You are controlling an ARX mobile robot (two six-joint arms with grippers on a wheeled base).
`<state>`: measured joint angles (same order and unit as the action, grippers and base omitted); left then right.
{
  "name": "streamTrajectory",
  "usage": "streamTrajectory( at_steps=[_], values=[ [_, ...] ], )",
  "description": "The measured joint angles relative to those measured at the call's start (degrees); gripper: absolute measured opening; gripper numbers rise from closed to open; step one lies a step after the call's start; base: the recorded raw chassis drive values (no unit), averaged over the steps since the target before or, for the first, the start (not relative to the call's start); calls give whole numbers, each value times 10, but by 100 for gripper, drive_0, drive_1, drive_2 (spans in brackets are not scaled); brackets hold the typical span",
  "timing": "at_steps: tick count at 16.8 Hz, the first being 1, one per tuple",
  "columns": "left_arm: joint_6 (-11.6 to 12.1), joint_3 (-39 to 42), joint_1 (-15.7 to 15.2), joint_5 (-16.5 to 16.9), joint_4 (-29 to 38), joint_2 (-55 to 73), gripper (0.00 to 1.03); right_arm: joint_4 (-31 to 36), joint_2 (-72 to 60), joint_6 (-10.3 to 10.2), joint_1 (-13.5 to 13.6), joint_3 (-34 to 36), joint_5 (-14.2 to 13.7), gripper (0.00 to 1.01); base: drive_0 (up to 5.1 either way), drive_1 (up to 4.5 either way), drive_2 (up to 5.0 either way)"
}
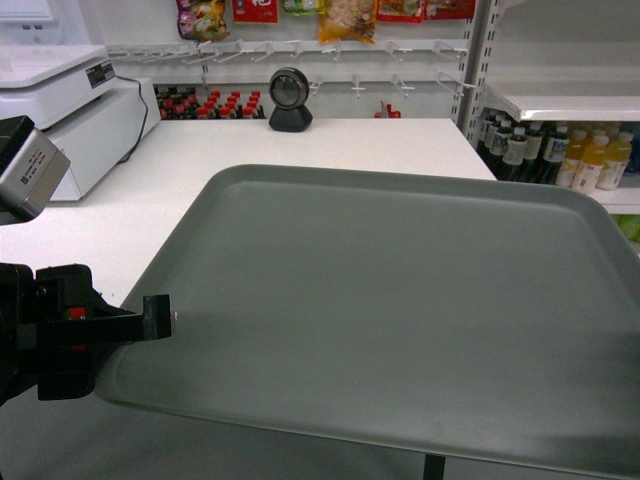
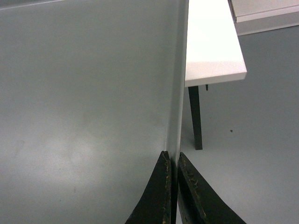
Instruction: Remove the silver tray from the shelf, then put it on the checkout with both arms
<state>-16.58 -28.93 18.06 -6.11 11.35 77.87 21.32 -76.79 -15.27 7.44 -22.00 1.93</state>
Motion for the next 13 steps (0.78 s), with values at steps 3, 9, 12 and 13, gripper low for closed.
streamTrajectory(
  at_steps=[3, 9, 12, 13],
  values=[
    [0, 0, 0, 0, 0, 0, 2, 1, 0, 0, 0, 0, 0, 3, -312, 497, -175],
    [0, 0, 0, 0, 2, 0, 2, 2, 0, 0, 0, -1, 0, 3, -312, 497, -175],
    [0, 0, 0, 0, 0, 2, 2, 1, -3, 0, 0, -1, 0, 3, -312, 497, -175],
    [0, 0, 0, 0, 3, 2, 2, 2, -3, 0, 0, -1, 0, 3, 0, 0, 0]
  ],
)
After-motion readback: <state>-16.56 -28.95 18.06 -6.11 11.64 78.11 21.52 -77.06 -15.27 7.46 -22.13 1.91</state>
